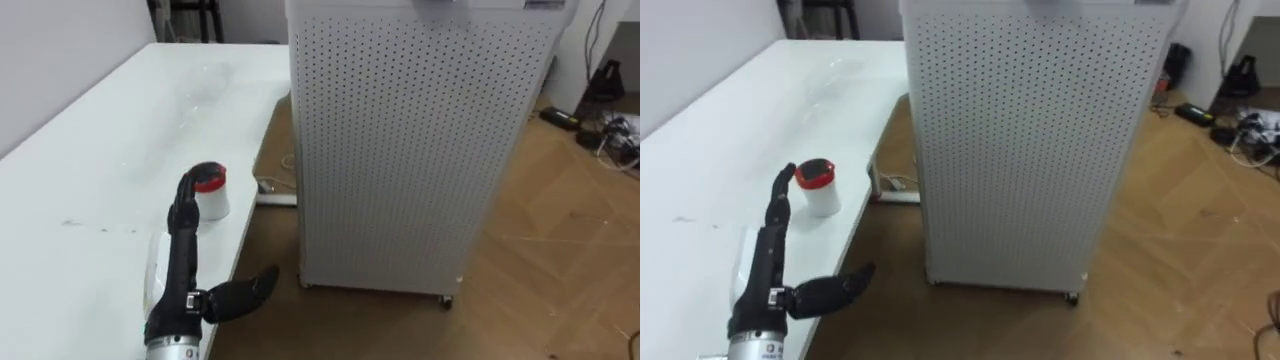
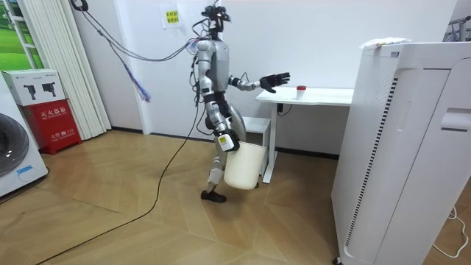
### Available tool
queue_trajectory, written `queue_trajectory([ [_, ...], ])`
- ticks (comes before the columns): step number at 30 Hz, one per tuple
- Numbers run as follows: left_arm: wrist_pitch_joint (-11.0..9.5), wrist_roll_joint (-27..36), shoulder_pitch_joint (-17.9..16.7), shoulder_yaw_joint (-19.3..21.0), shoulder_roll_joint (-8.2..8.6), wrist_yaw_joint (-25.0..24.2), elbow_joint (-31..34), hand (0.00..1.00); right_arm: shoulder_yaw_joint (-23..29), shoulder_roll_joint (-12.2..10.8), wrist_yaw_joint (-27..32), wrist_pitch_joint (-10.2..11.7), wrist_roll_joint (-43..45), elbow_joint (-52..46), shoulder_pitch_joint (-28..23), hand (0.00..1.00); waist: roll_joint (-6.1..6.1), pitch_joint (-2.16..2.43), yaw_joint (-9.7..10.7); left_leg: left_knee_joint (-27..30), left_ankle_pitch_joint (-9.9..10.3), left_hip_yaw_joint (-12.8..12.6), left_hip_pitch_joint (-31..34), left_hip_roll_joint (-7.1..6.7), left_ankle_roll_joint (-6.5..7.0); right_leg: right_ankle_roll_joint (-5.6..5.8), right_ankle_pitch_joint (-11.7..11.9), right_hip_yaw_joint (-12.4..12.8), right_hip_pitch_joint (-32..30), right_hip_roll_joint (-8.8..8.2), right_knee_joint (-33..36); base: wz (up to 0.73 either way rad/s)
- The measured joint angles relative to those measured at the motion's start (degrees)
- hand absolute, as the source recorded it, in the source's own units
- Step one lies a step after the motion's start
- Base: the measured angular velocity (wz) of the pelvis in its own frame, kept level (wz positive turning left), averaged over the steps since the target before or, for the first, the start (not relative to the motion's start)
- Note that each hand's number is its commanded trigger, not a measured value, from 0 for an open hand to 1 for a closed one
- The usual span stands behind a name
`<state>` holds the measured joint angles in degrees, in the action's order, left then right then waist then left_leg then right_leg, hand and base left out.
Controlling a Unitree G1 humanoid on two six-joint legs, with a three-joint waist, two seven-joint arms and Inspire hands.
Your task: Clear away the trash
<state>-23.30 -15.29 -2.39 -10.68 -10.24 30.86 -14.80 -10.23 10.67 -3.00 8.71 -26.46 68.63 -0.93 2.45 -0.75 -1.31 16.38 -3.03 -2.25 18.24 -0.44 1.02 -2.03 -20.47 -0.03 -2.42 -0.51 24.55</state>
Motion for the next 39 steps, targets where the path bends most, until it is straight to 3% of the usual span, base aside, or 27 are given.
queue_trajectory([
  [3, 0.0, -0.1, 0.0, 2.7, -0.11, 0.5, 0.1, 0.00, 0.2, 0.2, 0.6, 0.1, 0.1, -0.2, -0.8, 1.00, 0.49, 0.09, 0.0, 4.6, 4.6, -0.8, 0.5, -1.06, 1.24, 1.47, -0.6, -1.4, 2.9, -2.68, -2.9, -0.13],
  [5, 0.0, -0.3, 0.1, 3.5, -0.16, 1.2, 0.1, 0.00, 0.2, 0.2, 1.2, 0.0, 0.0, -0.3, -0.9, 1.00, 0.62, 0.10, -0.3, 8.2, 8.3, -1.3, 0.6, -2.49, 2.14, 2.84, -2.1, -2.6, 4.3, -4.67, -2.3, -0.02],
  [6, 0.0, -0.5, 0.1, 3.7, -0.12, 1.3, 0.1, 0.00, 0.2, 0.3, 1.3, 0.0, 0.0, -0.4, -0.9, 1.00, 0.63, 0.11, -0.4, 9.0, 9.2, -1.8, 0.6, -2.69, 2.37, 3.15, -2.4, -3.0, 4.6, -5.21, -1.8, 0.00],
  [7, 0.0, -0.6, 0.1, 3.7, -0.13, 1.7, 0.2, 0.00, 0.2, 0.4, 1.4, 0.0, -0.1, -0.8, -0.9, 1.00, 0.56, 0.15, -0.6, 10.4, 10.7, -2.1, 0.6, -3.32, 2.93, 4.00, -2.9, -3.6, 4.6, -6.15, -0.1, 0.08],
  [9, 0.0, -0.6, 0.2, 3.8, -0.17, 2.4, 0.3, 0.00, 0.2, 0.3, 1.6, 0.0, 0.1, -1.2, -0.8, 1.00, 0.39, 0.27, -0.6, 12.4, 12.9, -2.2, 0.1, -4.02, 3.86, 4.27, -3.1, -5.8, 3.9, -7.66, 5.7, 0.14],
  [10, 0.0, -0.7, 0.2, 3.8, -0.22, 2.8, 1.0, 0.00, 0.3, 0.4, 1.6, 0.1, 0.1, -1.7, -0.8, 1.00, 0.58, 0.22, -0.4, 13.1, 14.1, -2.3, -0.9, -4.93, 4.48, 4.58, -2.9, -7.1, 2.8, -9.24, 11.0, 0.20],
  [11, 0.0, -1.2, 0.2, 3.7, -0.17, 3.3, 1.9, 0.00, 0.2, 0.6, 1.6, 0.2, 0.1, -1.9, -0.7, 1.00, 0.73, 0.20, -0.4, 13.6, 15.6, -2.7, -1.8, -5.58, 5.27, 5.72, -2.1, -8.2, 1.3, -10.95, 16.1, 0.16],
  [12, -0.1, -1.7, 0.2, 3.7, -0.14, 3.5, 2.3, 0.00, 0.2, 0.7, 1.6, 0.2, 0.1, -1.9, -0.6, 1.00, 0.70, 0.19, -0.5, 13.9, 16.3, -2.9, -2.3, -5.78, 5.60, 6.43, -1.3, -8.3, 0.7, -11.55, 18.1, 0.05],
  [15, -0.3, -2.3, 0.3, 3.9, -0.36, 4.5, 3.4, 0.00, 0.2, 0.8, 1.6, 0.2, 0.2, -2.0, -0.1, 1.00, 0.12, 0.21, -0.8, 13.7, 18.0, -2.5, -4.5, -6.55, 6.82, 6.86, 3.1, -10.6, -0.2, -13.40, 22.8, 0.00],
  [16, -0.5, -2.4, 0.6, 3.9, -0.52, 5.1, 3.5, 0.00, 0.1, 0.8, 1.5, 0.2, 0.1, -2.0, 0.2, 1.00, -0.25, -0.02, -0.9, 12.7, 18.1, -2.1, -5.0, -6.49, 7.03, 7.11, 3.3, -10.7, -1.3, -13.29, 23.0, -0.11],
  [18, -0.5, -2.4, 1.0, 3.9, -0.57, 5.8, 3.5, 0.00, 0.1, 0.8, 1.3, 0.2, -0.1, -2.2, 0.8, 1.00, -0.57, -0.25, -1.3, 11.1, 17.9, -1.9, -5.1, -6.21, 7.39, 7.05, 1.0, -10.6, -4.9, -13.09, 22.0, -0.12],
  [19, -0.5, -2.3, 1.1, 3.6, -0.57, 5.8, 3.5, 0.00, 0.0, 0.7, 1.0, 0.1, 0.0, -2.2, 0.6, 1.00, -0.63, -0.32, -1.6, 10.5, 17.8, -1.8, -5.6, -5.83, 7.42, 6.87, -0.4, -10.0, -6.8, -12.46, 19.8, 0.00],
  [21, -0.5, -2.4, 1.1, 3.4, -0.55, 6.0, 3.5, 0.00, -1.1, 0.7, 1.0, 0.0, 0.1, -2.0, 0.4, 1.00, -0.43, -0.41, -1.6, 9.3, 17.8, -1.4, -6.7, -5.46, 7.41, 6.72, -0.6, -9.8, -8.6, -12.08, 14.2, 0.08],
  [22, -0.5, -2.6, 1.1, 3.4, -0.54, 6.0, 3.5, 0.00, -1.1, 0.5, 1.1, 0.0, 0.4, -2.0, 0.4, 1.00, -0.35, -0.47, -1.6, 8.6, 17.8, -0.9, -7.4, -5.19, 7.22, 6.56, 0.5, -10.4, -8.8, -11.79, 8.3, 0.17],
  [23, -0.6, -3.0, 1.1, 3.7, -0.63, 6.0, 3.5, 0.00, -1.1, 0.4, 1.5, 0.1, 1.1, -2.0, 0.4, 1.00, -0.01, -0.57, -1.5, 8.1, 17.9, -0.3, -8.0, -5.21, 6.88, 6.71, 5.1, -10.7, -8.7, -11.20, 2.4, 0.24],
  [24, -0.7, -3.0, 1.1, 3.7, -0.61, 6.0, 3.3, 0.00, -1.0, 0.4, 1.6, 0.1, 1.6, -2.0, 0.3, 1.00, -0.07, -0.63, -1.3, 8.1, 18.0, 0.3, -8.1, -5.13, 6.65, 7.85, 7.7, -10.9, -8.6, -10.88, 1.5, 0.31],
  [25, -0.7, -3.2, 1.1, 3.6, -0.58, 6.0, 3.2, 0.00, -1.0, 0.4, 1.7, 0.1, 2.6, -2.0, 0.2, 1.00, -0.24, -0.34, -1.1, 7.6, 18.1, 1.1, -8.1, -4.59, 6.16, 7.49, 8.6, -11.6, -7.7, -9.81, -0.2, 0.13],
  [26, -0.8, -3.4, 1.1, 3.7, -0.70, 6.0, 3.2, 0.00, -1.0, 0.4, 1.5, 0.0, 3.1, -2.0, 0.6, 1.00, -0.23, -0.36, -1.7, 7.0, 17.9, 1.2, -8.1, -3.83, 5.64, 7.10, 9.5, -11.8, -6.9, -8.77, -2.6, 0.05],
  [29, -0.8, -2.7, 0.5, 3.1, -0.76, 4.2, 1.9, 0.00, -1.0, 0.3, -0.1, 0.0, 4.4, -2.0, 0.5, 1.00, 0.19, -0.44, -1.6, 5.4, 17.5, 2.2, -9.5, -3.06, 5.06, 6.80, 10.4, -12.7, -4.1, -7.38, -6.7, 0.09],
  [39, 0.9, -1.1, -2.4, -0.9, -0.26, -1.9, -0.5, 0.00, -1.1, 0.3, -3.2, 0.0, 4.7, -3.1, 0.4, 1.00, 1.41, -0.37, -1.4, 1.8, 17.3, 2.3, -12.1, -2.94, 4.64, 6.92, 10.5, -12.8, -1.3, -6.79, -10.5, 0.02],
])
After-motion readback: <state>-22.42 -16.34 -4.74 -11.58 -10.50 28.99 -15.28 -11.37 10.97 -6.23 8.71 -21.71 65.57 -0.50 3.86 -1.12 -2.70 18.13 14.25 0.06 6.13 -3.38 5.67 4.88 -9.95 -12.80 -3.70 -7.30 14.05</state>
